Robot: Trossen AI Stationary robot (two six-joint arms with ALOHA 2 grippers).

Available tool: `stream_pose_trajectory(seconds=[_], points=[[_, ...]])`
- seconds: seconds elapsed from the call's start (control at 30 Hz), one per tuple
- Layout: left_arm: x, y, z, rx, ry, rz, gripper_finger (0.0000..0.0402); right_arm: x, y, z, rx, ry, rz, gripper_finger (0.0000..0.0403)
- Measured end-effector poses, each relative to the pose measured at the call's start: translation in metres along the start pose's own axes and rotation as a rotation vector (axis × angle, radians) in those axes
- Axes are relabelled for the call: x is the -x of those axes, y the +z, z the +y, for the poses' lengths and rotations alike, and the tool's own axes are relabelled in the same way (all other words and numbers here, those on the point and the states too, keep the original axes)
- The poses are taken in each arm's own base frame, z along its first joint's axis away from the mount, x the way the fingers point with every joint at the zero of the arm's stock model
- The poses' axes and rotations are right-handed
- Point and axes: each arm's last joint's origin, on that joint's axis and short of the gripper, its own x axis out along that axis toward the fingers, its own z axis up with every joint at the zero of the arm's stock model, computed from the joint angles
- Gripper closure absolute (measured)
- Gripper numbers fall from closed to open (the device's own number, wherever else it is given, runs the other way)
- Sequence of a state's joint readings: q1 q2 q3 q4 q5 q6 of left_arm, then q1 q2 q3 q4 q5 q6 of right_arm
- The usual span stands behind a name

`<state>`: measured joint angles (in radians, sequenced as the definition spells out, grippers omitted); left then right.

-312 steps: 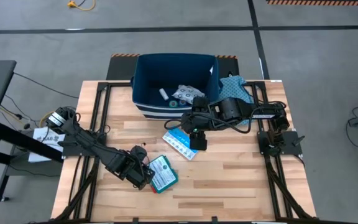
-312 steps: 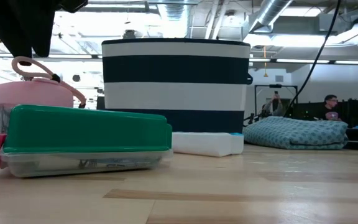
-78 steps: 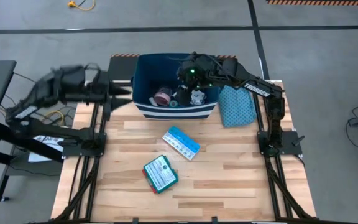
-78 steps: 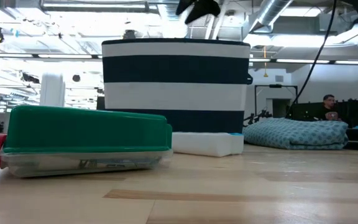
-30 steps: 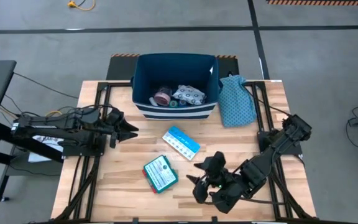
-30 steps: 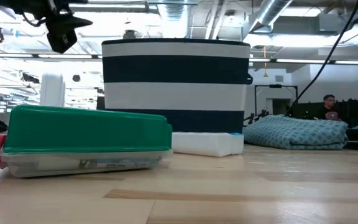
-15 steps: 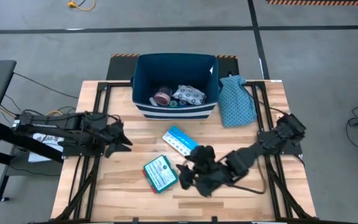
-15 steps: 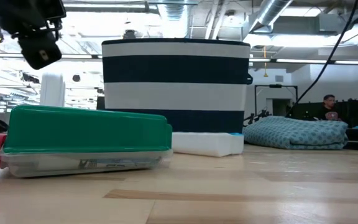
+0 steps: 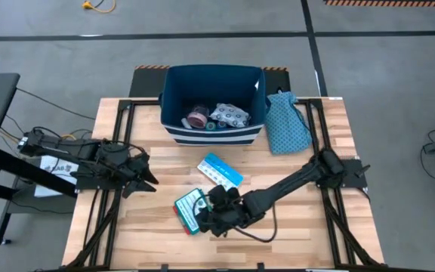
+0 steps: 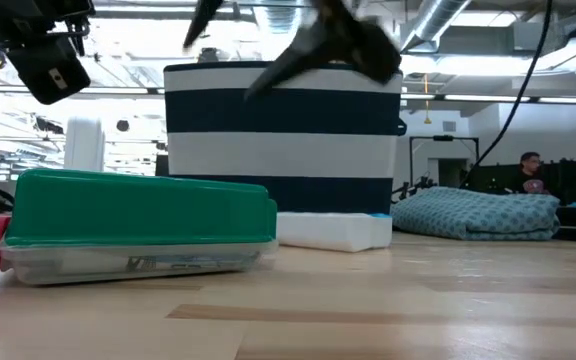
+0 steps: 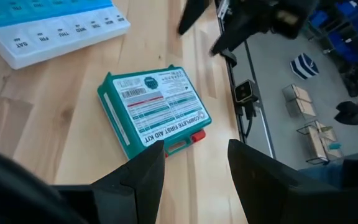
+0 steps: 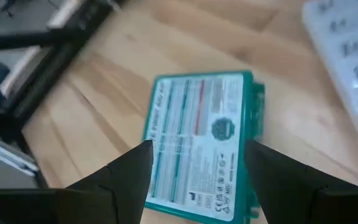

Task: Pick & place medical supplies in basket/bin
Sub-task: Put the green emergency kit into the bin

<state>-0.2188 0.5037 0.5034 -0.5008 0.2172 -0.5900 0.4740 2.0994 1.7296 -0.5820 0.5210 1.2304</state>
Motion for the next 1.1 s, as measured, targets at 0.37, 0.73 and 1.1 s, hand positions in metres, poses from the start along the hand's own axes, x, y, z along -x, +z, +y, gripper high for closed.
stream_pose_trajectory(seconds=[0.37, 0.73, 1.1], points=[[-0.001, -0.003, -0.004, -0.031, -0.01, 0.016, 0.0235, -0.034, -0.001, -0.003, -0.088, 0.046, 0.092, 0.0239], [-0.002, -0.006, -0.007, -0.05, -0.003, 0.019, 0.0235, -0.032, 0.005, 0.002, -0.047, 0.119, 0.117, 0.0392], [-0.002, -0.007, -0.008, -0.06, 0.041, -0.008, 0.0235, -0.022, -0.013, 0.016, 0.022, 0.244, 0.21, 0.0356]])
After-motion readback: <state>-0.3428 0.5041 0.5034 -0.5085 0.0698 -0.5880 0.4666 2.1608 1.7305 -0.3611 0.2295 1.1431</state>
